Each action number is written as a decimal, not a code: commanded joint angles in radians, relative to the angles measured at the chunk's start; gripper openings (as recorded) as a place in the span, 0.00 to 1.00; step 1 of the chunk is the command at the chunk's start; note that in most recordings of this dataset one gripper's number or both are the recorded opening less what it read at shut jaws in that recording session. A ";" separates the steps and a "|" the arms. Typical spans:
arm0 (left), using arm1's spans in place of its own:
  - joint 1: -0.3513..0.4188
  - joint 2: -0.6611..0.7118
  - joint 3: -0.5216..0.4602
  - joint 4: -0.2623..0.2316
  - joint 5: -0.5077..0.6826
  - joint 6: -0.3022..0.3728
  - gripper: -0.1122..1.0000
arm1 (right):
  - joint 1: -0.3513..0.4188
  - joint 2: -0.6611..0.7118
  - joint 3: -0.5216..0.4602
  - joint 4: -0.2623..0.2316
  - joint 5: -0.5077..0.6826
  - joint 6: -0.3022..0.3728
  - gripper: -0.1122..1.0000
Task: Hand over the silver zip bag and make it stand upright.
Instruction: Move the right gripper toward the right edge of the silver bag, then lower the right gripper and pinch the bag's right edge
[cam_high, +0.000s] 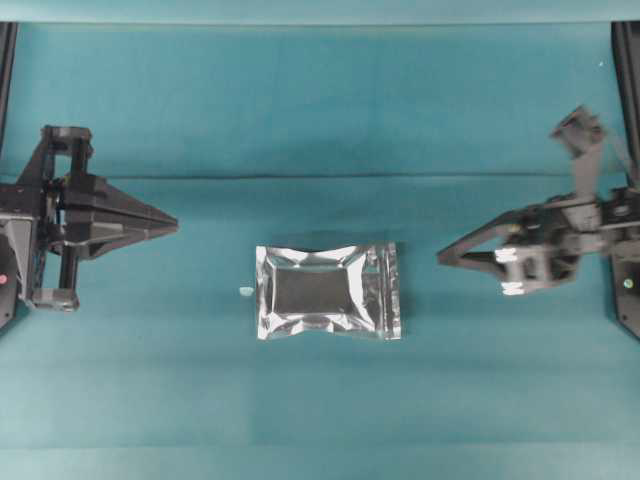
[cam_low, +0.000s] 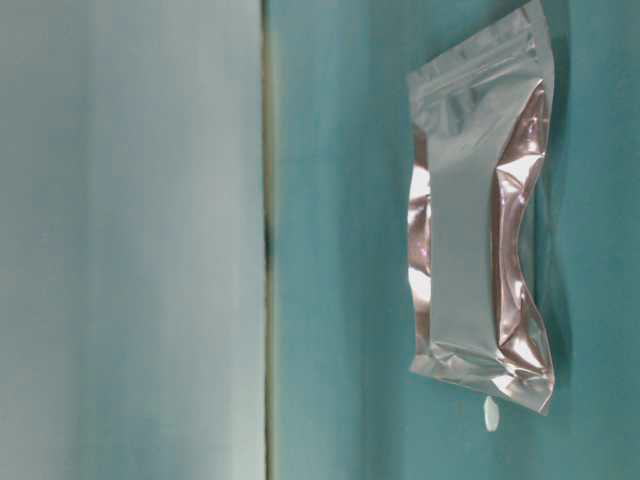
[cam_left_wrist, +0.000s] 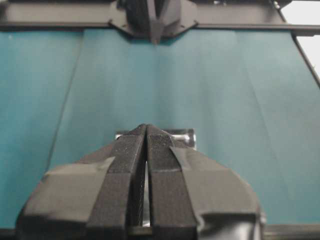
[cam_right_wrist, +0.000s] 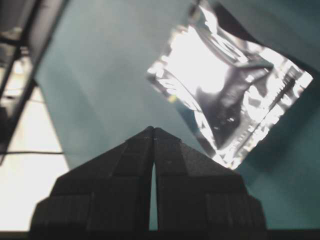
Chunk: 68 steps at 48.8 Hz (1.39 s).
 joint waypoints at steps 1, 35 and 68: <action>0.002 0.000 -0.025 0.002 -0.005 0.002 0.11 | -0.005 0.064 -0.037 0.003 -0.025 0.037 0.11; 0.005 0.002 -0.021 0.002 0.028 0.000 0.11 | -0.008 0.241 0.002 0.043 -0.086 0.245 0.93; 0.017 0.002 -0.021 0.002 0.037 -0.002 0.11 | 0.074 0.449 0.023 0.043 -0.336 0.368 0.92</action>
